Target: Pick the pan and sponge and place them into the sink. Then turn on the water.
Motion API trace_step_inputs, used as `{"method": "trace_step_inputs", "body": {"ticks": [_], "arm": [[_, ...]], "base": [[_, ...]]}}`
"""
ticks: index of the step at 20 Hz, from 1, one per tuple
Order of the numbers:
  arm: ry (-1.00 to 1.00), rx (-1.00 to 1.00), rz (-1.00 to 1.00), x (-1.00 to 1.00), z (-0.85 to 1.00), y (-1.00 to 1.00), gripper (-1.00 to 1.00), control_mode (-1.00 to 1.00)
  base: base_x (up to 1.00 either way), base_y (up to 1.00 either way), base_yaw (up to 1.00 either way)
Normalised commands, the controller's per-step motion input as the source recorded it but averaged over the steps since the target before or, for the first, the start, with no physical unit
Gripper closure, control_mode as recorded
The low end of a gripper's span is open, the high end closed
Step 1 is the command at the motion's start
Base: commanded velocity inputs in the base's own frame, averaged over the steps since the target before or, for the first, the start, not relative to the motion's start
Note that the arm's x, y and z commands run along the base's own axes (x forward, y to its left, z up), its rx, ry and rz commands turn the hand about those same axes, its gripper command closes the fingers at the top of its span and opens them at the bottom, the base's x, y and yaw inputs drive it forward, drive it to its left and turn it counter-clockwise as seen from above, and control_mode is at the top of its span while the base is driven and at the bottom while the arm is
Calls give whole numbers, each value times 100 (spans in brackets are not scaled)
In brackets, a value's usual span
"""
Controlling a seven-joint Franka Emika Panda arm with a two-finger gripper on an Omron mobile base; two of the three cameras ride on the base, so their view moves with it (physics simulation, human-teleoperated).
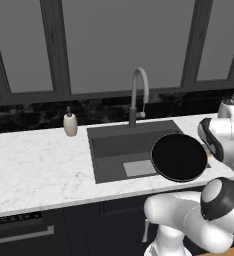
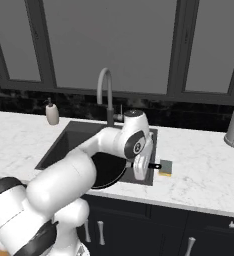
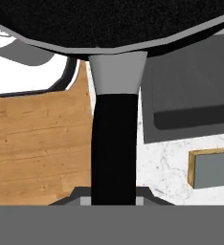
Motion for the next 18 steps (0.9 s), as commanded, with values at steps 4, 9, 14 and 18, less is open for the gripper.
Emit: {"method": "trace_step_inputs", "body": {"ticks": [4,9,14,18], "arm": [[0,0,-3,45,0,5,100,-100],[0,0,-5,64,0,3,100,-100],[0,0,-8,57,0,2,100,-100],[0,0,-3,37,-2,7,100,-100]], "base": [[0,0,0],[0,0,0],[0,0,0],[0,0,0]]}}
